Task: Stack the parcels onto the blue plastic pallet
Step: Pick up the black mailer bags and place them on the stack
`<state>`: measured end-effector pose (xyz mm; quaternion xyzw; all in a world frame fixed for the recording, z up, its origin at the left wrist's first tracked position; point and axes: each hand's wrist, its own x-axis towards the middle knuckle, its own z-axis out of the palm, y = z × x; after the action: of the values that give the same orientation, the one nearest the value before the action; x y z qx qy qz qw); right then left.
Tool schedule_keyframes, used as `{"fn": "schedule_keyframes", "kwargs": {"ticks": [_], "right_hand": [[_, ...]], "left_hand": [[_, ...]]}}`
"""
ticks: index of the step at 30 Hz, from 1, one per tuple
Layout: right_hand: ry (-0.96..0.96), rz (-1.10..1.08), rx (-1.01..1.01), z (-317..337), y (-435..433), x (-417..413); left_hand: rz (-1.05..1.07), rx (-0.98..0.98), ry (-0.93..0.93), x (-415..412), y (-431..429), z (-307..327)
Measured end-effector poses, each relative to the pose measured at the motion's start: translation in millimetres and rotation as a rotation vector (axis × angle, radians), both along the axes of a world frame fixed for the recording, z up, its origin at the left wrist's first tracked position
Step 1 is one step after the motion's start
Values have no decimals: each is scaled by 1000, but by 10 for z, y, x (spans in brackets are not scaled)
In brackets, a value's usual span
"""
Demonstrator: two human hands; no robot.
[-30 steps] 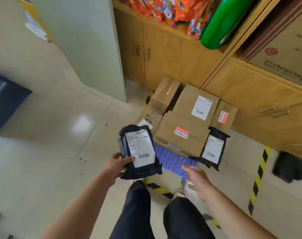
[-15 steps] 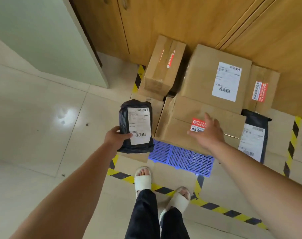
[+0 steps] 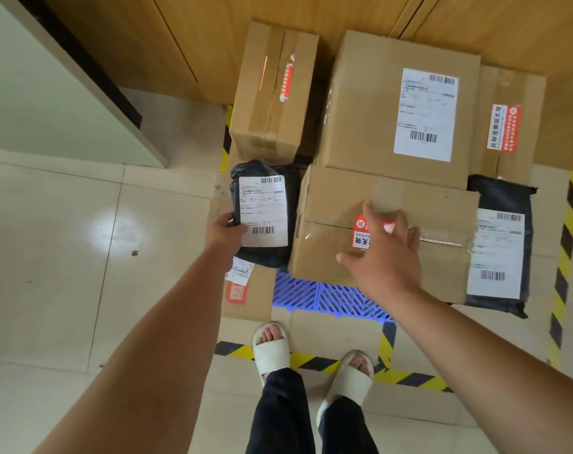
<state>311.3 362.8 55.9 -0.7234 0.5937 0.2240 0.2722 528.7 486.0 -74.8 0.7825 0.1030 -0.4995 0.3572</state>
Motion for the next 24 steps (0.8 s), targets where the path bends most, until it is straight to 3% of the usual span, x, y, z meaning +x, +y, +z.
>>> {"fn": "schedule_keyframes", "kwargs": {"ticks": [5,9,12,18,24], "right_hand": [[-4,-15,4,-16,1,-2],[-15,-18,117,177,-83,-31],[-99,-12,155,704,-104,-151],[-271,-160,126,2379,259,-620],[-364,-353,173,3298,817,-1518]], "left_hand": [[-38,-12,-25,75,-215,152],[-57,27,-94,-57,-111,655],[-46,-7,-63,-320,158,1362],[83,-178,264,-924,650,2966],[19,-202,301,-1759,580,4147]]}}
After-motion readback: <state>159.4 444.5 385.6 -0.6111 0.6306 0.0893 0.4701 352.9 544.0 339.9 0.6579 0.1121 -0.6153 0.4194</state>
